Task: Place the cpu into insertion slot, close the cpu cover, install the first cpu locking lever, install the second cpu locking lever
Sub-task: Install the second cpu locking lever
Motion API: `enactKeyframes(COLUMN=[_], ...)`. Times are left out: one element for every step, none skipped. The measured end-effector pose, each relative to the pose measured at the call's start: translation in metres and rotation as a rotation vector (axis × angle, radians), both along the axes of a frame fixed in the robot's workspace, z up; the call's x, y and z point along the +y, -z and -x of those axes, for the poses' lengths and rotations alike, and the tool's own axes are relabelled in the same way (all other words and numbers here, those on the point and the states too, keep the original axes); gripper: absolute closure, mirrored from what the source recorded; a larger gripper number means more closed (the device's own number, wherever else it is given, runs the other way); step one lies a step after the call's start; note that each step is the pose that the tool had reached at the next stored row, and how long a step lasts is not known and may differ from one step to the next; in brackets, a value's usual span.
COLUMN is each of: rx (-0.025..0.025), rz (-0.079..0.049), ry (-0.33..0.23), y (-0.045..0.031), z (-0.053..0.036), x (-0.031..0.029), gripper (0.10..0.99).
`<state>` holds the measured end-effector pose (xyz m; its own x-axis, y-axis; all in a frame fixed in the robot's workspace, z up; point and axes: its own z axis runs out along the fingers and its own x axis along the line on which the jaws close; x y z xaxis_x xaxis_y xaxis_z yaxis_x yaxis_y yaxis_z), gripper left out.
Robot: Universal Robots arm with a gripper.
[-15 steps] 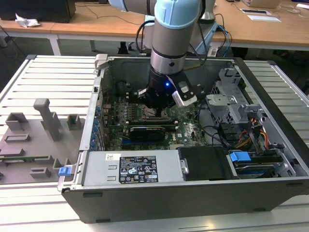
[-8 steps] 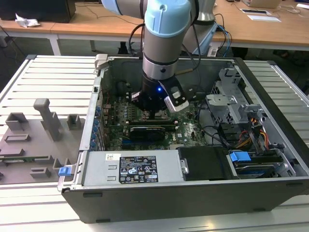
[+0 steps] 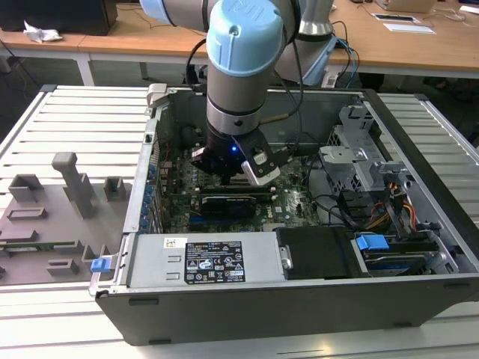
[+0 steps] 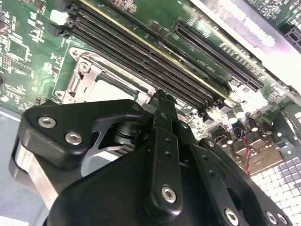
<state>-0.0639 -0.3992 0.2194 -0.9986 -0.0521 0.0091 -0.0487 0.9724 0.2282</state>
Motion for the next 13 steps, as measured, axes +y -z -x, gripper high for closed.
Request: enactKeyframes(rx=[-0.0002, -0.0002, -0.0002, -0.0004, -0.0004, -0.0004, -0.0004, -0.0004, -0.0004, -0.0004, -0.0004, -0.0004, -0.0004], rz=[-0.011, -0.021, -0.034, -0.039, -0.040, -0.040, -0.041, -0.041, -0.041, -0.041, -0.044, -0.047, -0.048], ry=[0.000, 0.000, 0.000, 0.000, 0.000, 0.000, 0.000, 0.000, 0.000, 0.000, 0.000, 0.000, 0.000], y=[0.0004, 0.0006, 0.0011, 0.0021, 0.0039, 0.0048, 0.0058, 0.0073, 0.0078, 0.0090, 0.0130, 0.0143, 0.0150], z=[0.0012, 0.0021, 0.0040, 0.0049, 0.0053, 0.0053, 0.0055, 0.0057, 0.0058, 0.0059, 0.0069, 0.0069, 0.0069], x=[-0.0029, -0.0054, -0.0076, -0.0078, -0.0078, -0.0079, -0.0078, -0.0078, -0.0078, -0.0078, -0.0077, -0.0074, -0.0073], gripper=[0.976, 0.976, 0.976, 0.976, 0.976, 0.976, 0.976, 0.976, 0.976, 0.976, 0.976, 0.976, 0.976])
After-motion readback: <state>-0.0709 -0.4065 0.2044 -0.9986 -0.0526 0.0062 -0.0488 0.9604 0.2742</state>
